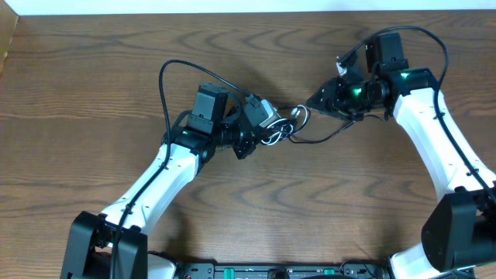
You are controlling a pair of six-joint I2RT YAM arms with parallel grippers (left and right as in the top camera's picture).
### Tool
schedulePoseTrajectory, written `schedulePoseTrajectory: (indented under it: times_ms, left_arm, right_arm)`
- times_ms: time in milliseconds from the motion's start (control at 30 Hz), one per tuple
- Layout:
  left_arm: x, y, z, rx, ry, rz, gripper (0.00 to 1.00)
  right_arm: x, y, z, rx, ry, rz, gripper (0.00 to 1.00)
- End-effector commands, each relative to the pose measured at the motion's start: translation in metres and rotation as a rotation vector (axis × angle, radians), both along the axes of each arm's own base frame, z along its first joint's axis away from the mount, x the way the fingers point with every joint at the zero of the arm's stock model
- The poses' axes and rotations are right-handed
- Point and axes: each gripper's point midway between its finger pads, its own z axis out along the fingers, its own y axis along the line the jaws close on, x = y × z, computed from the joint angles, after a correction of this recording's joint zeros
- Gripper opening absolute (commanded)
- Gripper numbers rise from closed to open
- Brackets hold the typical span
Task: Untangle cables
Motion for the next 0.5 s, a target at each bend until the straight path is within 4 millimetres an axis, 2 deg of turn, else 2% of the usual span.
schedulePoseTrajectory:
  times_ms: [0,200,467]
  left_arm:
    - [-0.005,-0.002,0.003,-0.017,-0.014,-0.031,0.07]
    - [-0.006,-0.004,0.003,-0.017,-0.015,-0.038,0.07]
    - [-0.007,-0.005,0.003,-0.012,-0.026,-0.05,0.07]
  right_arm:
    - [-0.003,0.017,0.011,0.078,0.048,-0.016,0.34]
    - [-0.007,0.035,0.01,0.077,0.091,-0.049,0.31]
    - [-0.011,0.043,-0.001,-0.02,0.093,-0.076,0.26]
